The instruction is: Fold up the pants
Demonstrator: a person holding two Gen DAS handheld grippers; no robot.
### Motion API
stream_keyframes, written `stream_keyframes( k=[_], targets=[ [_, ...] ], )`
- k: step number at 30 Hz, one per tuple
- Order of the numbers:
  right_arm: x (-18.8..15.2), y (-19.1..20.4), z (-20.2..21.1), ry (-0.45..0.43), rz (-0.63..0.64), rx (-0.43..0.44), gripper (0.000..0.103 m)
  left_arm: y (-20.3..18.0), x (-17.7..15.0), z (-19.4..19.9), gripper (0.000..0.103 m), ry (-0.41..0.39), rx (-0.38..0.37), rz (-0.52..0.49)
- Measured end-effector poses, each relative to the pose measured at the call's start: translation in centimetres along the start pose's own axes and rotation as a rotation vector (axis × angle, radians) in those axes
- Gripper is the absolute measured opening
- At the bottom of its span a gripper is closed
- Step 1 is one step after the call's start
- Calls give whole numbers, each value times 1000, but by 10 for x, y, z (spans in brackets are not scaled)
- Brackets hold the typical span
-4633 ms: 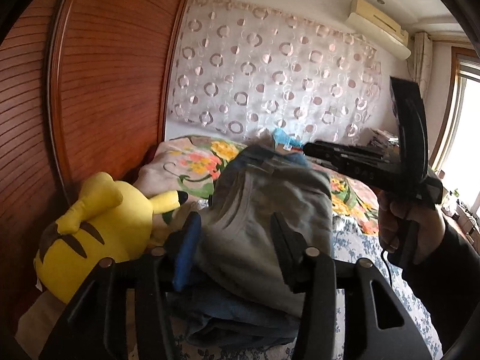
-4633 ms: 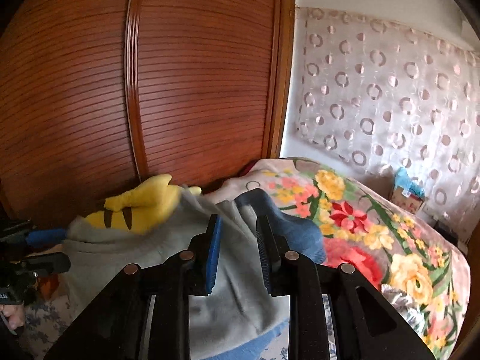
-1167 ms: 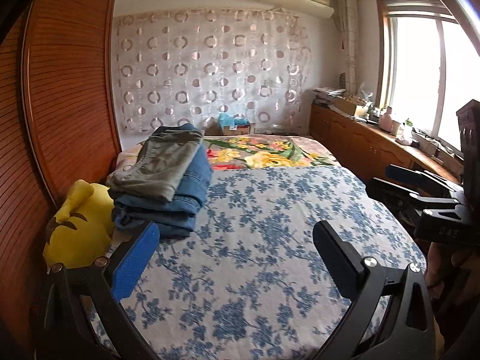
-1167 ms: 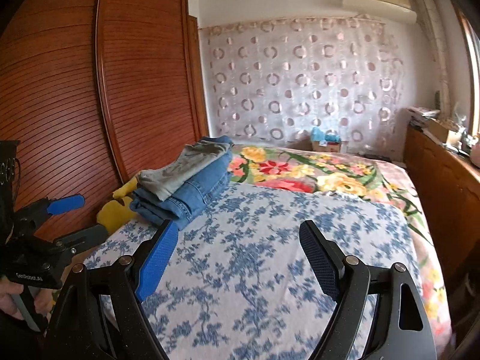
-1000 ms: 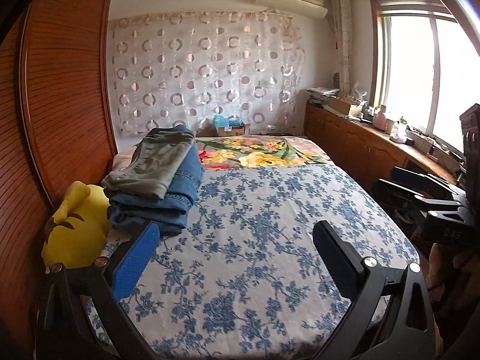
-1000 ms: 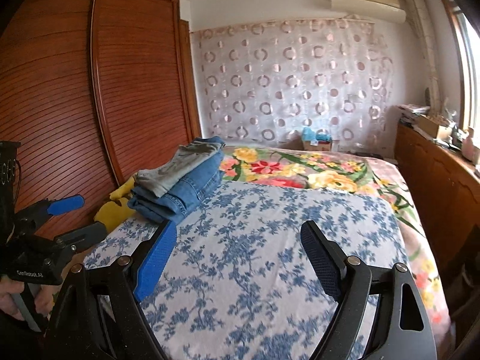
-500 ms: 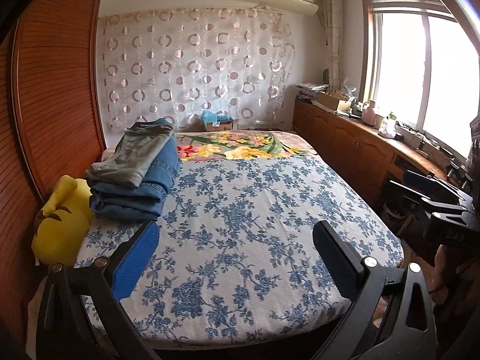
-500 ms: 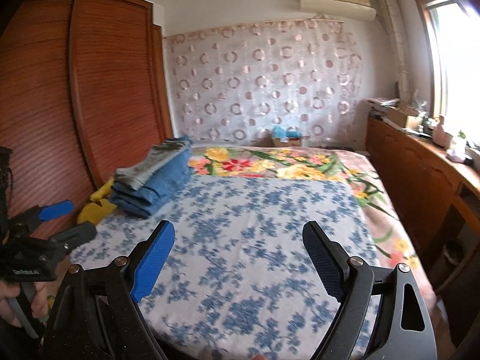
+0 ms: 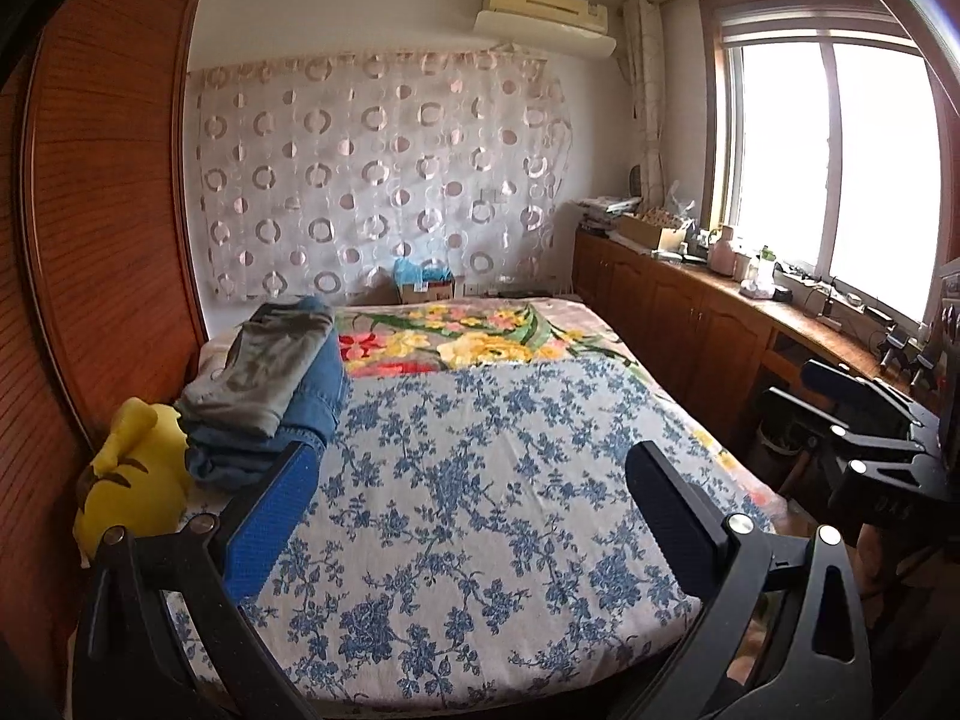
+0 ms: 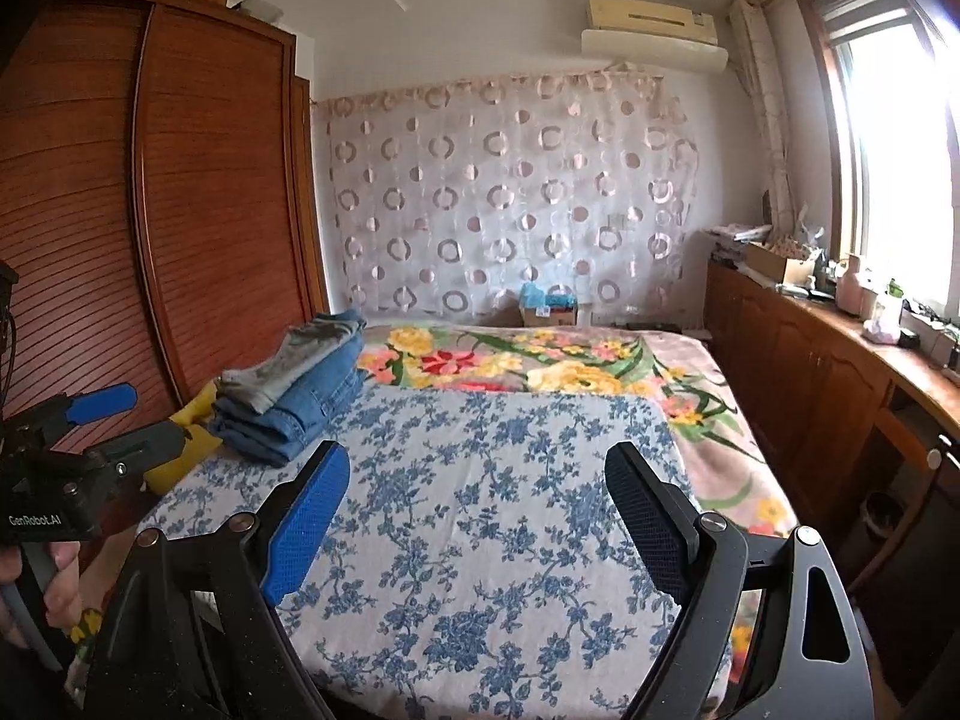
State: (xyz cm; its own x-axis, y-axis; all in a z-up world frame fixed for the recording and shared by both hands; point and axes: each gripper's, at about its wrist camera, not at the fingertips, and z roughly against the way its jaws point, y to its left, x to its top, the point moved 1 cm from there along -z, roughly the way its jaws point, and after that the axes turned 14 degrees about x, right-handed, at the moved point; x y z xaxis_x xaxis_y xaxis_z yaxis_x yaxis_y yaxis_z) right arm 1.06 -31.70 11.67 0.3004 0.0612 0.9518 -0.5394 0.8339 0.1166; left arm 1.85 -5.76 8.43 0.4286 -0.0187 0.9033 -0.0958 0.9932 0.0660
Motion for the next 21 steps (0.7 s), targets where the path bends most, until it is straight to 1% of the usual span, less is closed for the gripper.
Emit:
stream_keyframes(
  k=[6,14,21],
  targets=[
    [-1,-2,2,-20,4,-8,88,7,8,10,102,-16,-1,18],
    [2,-3,2,-45,19,-19,88,18,13,23,102,-41,19,34],
    [-4,-4,2,-64,25,-14,88,24,14,30,102,-58,40,42]
  ],
)
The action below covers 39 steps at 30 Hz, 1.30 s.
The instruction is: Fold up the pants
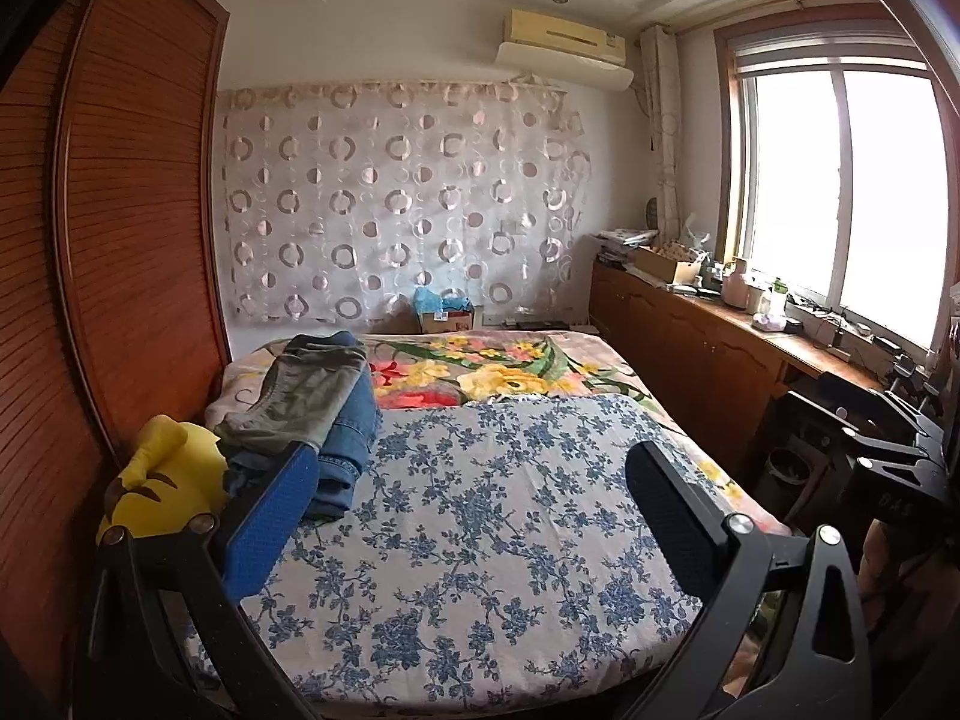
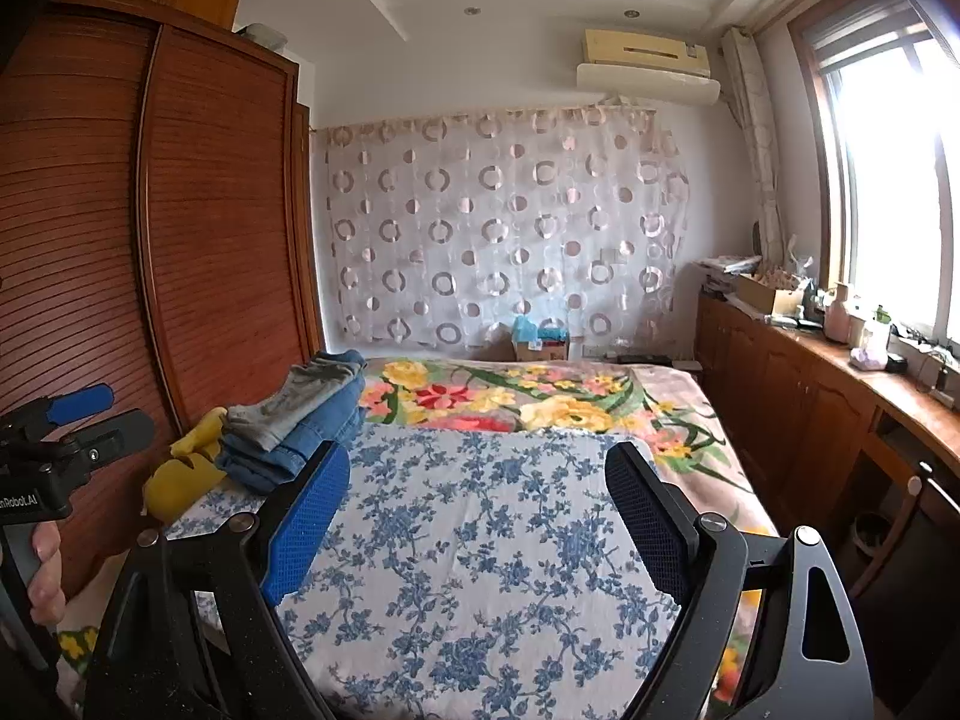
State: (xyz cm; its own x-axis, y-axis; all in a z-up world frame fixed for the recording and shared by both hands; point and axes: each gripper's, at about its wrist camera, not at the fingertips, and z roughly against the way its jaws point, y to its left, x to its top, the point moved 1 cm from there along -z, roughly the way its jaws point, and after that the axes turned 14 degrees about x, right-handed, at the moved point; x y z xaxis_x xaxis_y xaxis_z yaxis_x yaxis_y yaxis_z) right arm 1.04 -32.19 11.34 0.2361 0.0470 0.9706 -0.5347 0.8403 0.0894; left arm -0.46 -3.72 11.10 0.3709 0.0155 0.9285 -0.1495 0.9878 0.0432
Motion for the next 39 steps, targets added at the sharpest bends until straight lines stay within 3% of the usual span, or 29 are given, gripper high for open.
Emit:
stream_keyframes(
  k=[39],
  targets=[
    [-5,-2,-5,3,-7,10,88,4,-9,-5,102,16,28,-4]
  ],
)
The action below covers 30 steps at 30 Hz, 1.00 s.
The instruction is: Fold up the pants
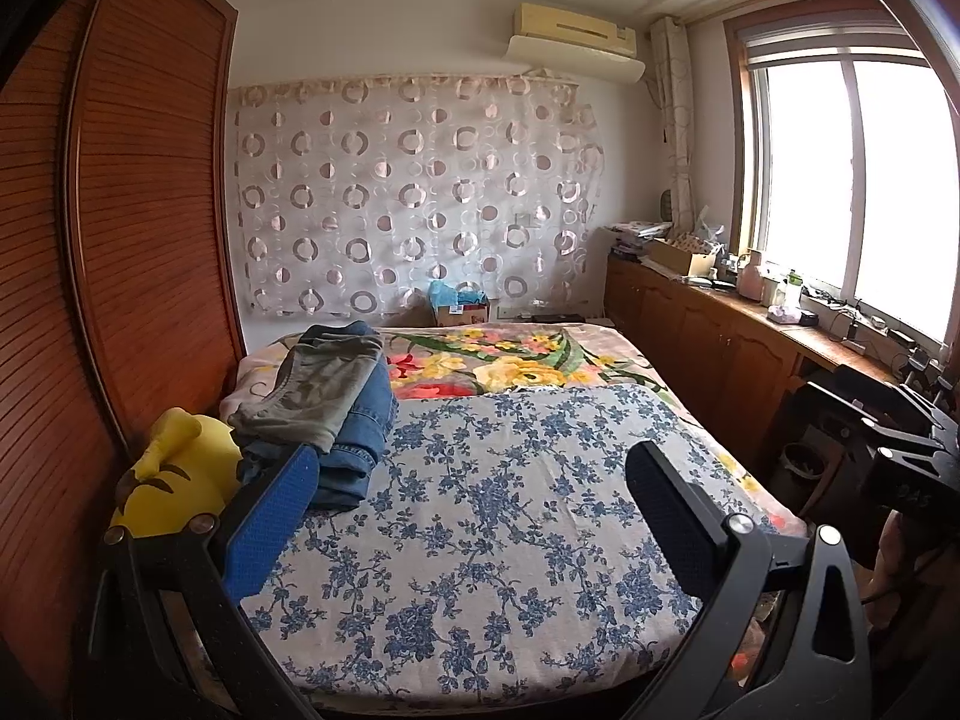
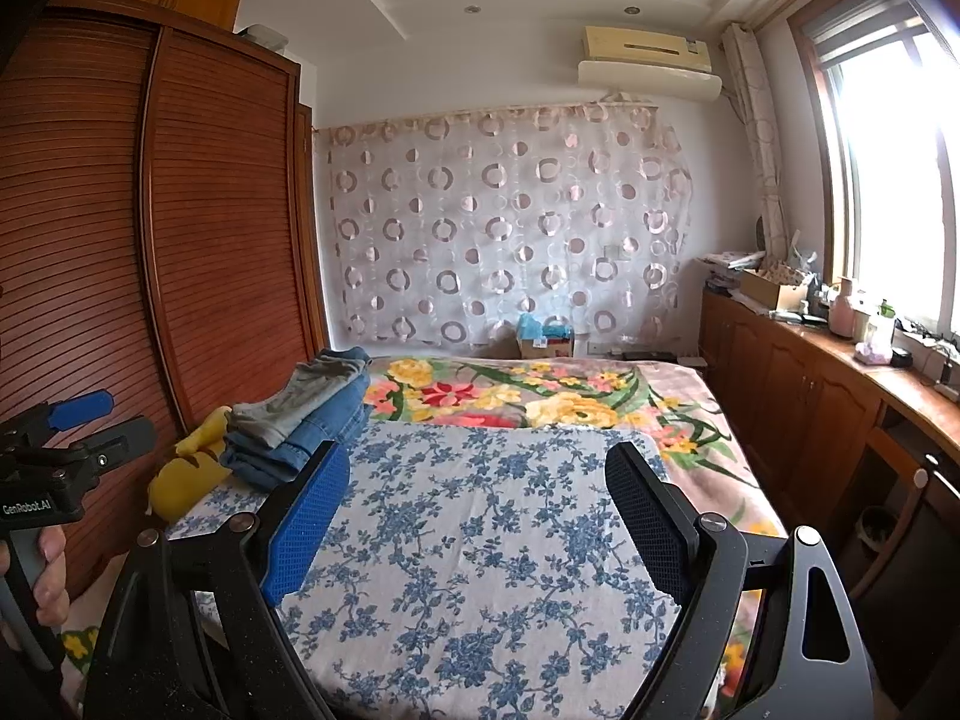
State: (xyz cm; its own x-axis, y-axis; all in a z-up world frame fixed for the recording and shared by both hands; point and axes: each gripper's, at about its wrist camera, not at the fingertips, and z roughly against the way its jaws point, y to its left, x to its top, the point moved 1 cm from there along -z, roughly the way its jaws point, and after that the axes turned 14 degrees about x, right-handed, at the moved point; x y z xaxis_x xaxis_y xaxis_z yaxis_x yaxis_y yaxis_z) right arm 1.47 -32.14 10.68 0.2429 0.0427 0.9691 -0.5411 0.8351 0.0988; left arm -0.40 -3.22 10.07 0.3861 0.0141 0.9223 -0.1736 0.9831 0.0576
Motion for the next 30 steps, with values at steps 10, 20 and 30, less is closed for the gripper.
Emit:
stream_keyframes(
  k=[10,20,30],
  targets=[
    [-1,2,1,1,-1,0,88,0,0,0,102,-1,-1,-1],
    [-1,2,0,4,0,4,88,-1,0,0,102,-1,-2,-1],
    [-1,2,0,6,-4,4,88,-2,0,0,102,-2,0,-2]
  ],
)
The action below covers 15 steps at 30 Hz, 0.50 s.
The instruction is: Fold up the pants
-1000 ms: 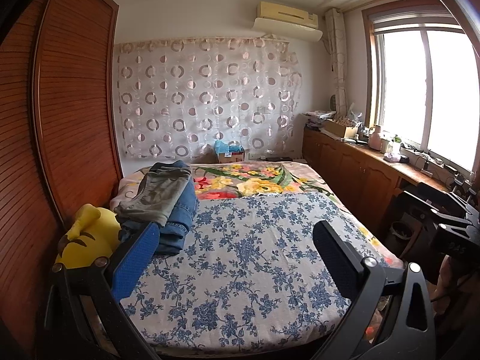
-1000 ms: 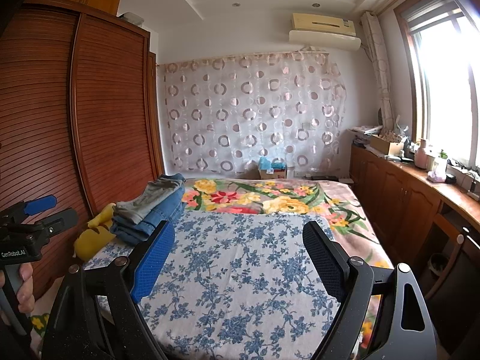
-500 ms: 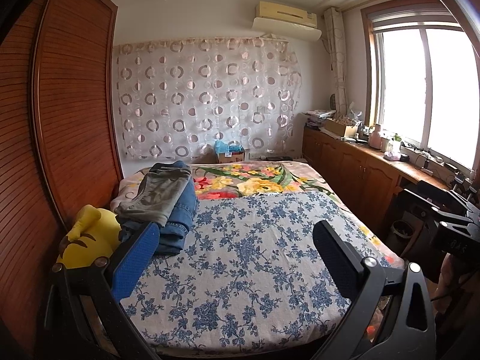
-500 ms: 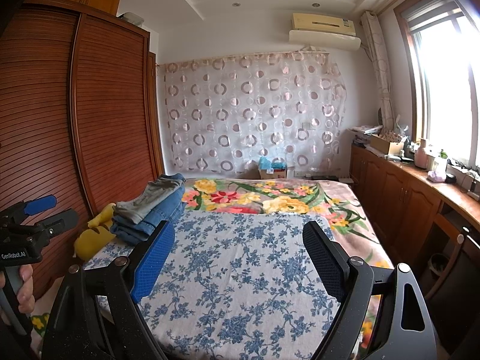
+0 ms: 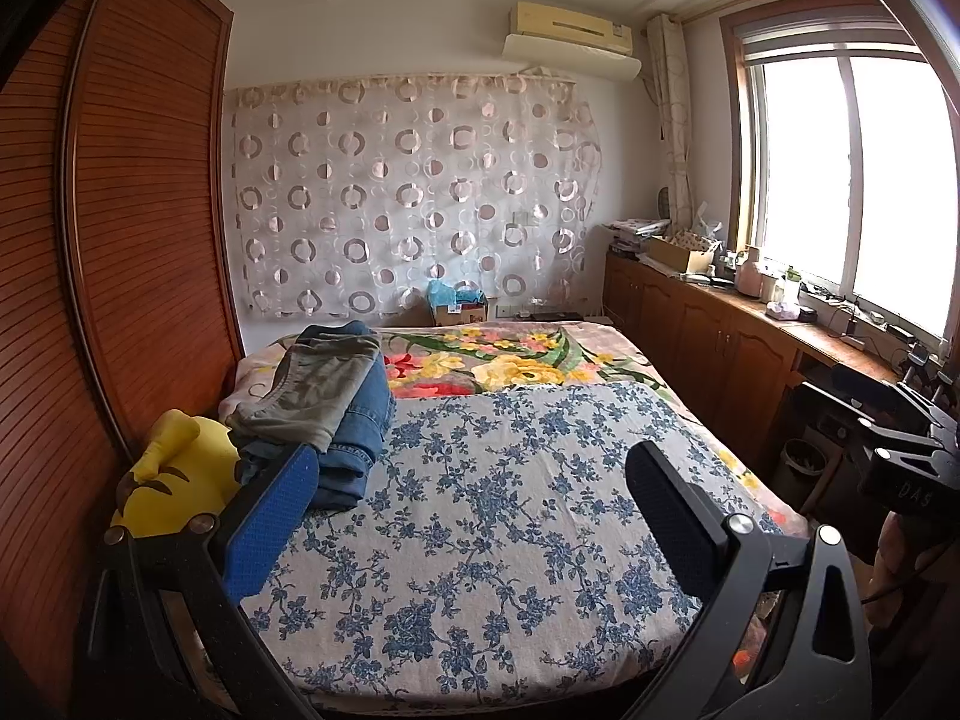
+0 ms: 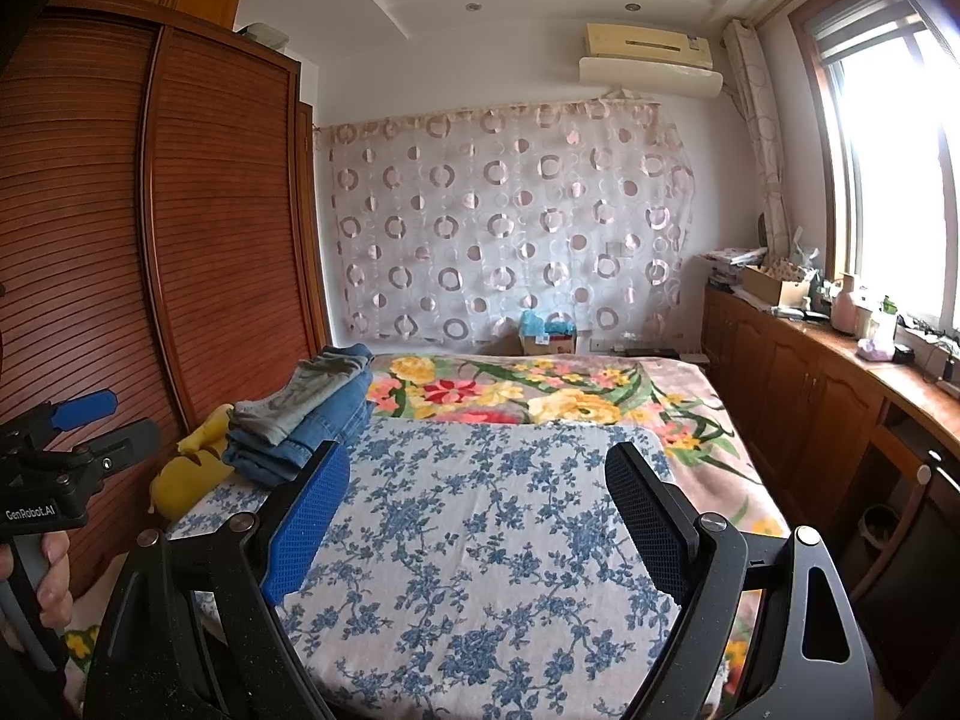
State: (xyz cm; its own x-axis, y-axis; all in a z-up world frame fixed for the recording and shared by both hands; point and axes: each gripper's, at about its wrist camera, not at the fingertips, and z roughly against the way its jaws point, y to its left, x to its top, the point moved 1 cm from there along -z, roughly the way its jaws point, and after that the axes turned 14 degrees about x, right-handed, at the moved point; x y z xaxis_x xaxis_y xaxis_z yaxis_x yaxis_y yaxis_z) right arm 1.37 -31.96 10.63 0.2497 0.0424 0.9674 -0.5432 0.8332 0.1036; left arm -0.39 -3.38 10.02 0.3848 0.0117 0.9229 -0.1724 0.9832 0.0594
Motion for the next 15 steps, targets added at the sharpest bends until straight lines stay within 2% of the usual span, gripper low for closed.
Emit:
stream_keyframes(
  k=[15],
  targets=[
    [-1,0,0,1,-1,1,88,-1,0,0,102,0,0,-2]
  ],
)
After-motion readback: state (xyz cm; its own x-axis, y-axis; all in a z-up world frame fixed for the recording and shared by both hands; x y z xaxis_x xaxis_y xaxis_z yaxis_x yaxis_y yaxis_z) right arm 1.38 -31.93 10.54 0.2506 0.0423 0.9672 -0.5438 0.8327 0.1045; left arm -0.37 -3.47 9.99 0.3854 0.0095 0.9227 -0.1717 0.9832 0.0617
